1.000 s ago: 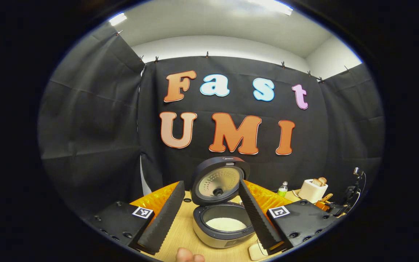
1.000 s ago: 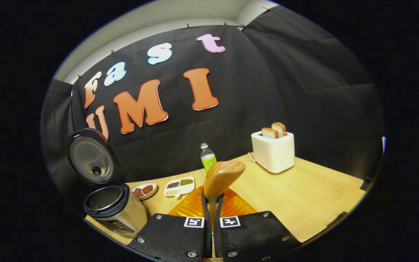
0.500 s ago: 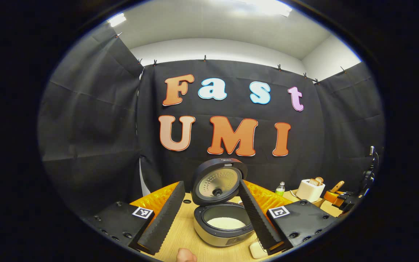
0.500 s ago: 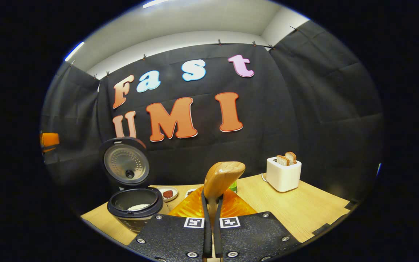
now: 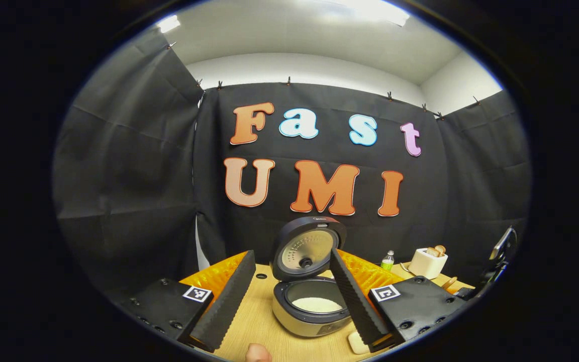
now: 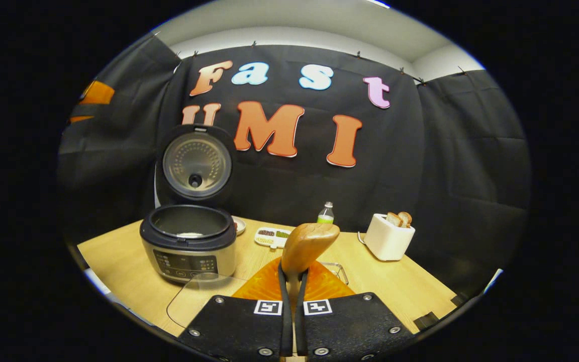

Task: Close the left gripper, press the button to open the rice cooker; take a wooden spoon from the chopstick holder with the right hand, scoop a spoonful of rice and pour it into the rice cooker, then put the wooden spoon back into the chopstick holder.

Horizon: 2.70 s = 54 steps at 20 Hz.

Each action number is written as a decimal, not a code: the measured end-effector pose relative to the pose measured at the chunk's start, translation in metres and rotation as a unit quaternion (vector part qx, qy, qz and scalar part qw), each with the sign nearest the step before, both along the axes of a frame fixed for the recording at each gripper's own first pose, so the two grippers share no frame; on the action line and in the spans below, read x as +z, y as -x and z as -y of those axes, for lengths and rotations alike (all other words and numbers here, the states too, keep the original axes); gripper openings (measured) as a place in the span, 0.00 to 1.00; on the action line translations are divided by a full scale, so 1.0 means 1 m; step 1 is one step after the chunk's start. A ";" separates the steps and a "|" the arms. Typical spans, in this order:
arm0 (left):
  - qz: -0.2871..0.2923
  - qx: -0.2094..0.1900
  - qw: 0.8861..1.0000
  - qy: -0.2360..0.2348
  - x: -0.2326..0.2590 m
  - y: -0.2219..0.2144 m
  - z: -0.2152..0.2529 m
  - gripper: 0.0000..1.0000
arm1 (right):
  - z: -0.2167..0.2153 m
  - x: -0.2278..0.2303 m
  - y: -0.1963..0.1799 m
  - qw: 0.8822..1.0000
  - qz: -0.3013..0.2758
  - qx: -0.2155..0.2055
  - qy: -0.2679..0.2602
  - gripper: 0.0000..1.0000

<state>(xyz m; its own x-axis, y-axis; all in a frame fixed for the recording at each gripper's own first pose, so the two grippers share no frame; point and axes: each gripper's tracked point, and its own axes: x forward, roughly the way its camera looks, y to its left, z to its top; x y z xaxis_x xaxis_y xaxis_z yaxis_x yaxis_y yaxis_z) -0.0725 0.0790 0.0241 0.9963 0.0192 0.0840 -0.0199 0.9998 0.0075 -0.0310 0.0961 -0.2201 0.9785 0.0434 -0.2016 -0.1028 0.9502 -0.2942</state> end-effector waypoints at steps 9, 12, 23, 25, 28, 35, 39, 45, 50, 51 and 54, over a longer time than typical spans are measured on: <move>0.002 -0.001 1.000 0.007 -0.003 0.005 -0.010 0.97 | 0.001 -0.061 -0.013 0.997 -0.048 -0.037 0.055 0.01; -0.003 -0.004 1.000 0.007 -0.008 0.004 -0.011 0.97 | -0.004 -0.061 -0.015 0.997 -0.038 -0.045 0.046 0.01; -0.008 0.005 1.000 0.011 -0.014 0.001 -0.024 0.97 | -0.029 -0.080 -0.013 0.998 -0.058 -0.040 0.003 0.01; -0.012 0.003 1.000 0.015 -0.018 -0.001 -0.024 0.97 | -0.033 -0.080 -0.012 0.997 -0.063 -0.039 -0.024 0.02; -0.018 -0.003 1.000 0.019 -0.022 -0.004 -0.022 0.97 | -0.043 -0.080 -0.007 0.995 -0.072 -0.027 -0.067 0.01; -0.020 0.004 1.000 0.023 -0.023 -0.007 -0.029 0.97 | -0.054 -0.084 -0.007 0.984 -0.081 -0.014 -0.157 0.01; -0.024 0.003 0.999 0.029 -0.025 -0.010 -0.030 0.97 | -0.047 -0.088 -0.009 0.966 -0.094 -0.021 -0.240 0.01; -0.030 0.006 0.999 0.036 -0.028 -0.011 -0.032 0.99 | -0.032 -0.097 -0.015 0.932 -0.119 -0.037 -0.340 0.01; -0.028 0.003 0.999 0.037 -0.027 -0.012 -0.027 0.99 | -0.031 -0.100 -0.013 0.928 -0.125 -0.038 -0.350 0.01; -0.030 0.002 0.999 0.036 -0.027 -0.012 -0.026 0.99 | -0.032 -0.100 -0.012 0.923 -0.129 -0.037 -0.361 0.01; -0.032 0.000 0.999 0.038 -0.028 -0.014 -0.025 0.97 | -0.030 -0.101 -0.011 0.910 -0.139 -0.046 -0.389 0.01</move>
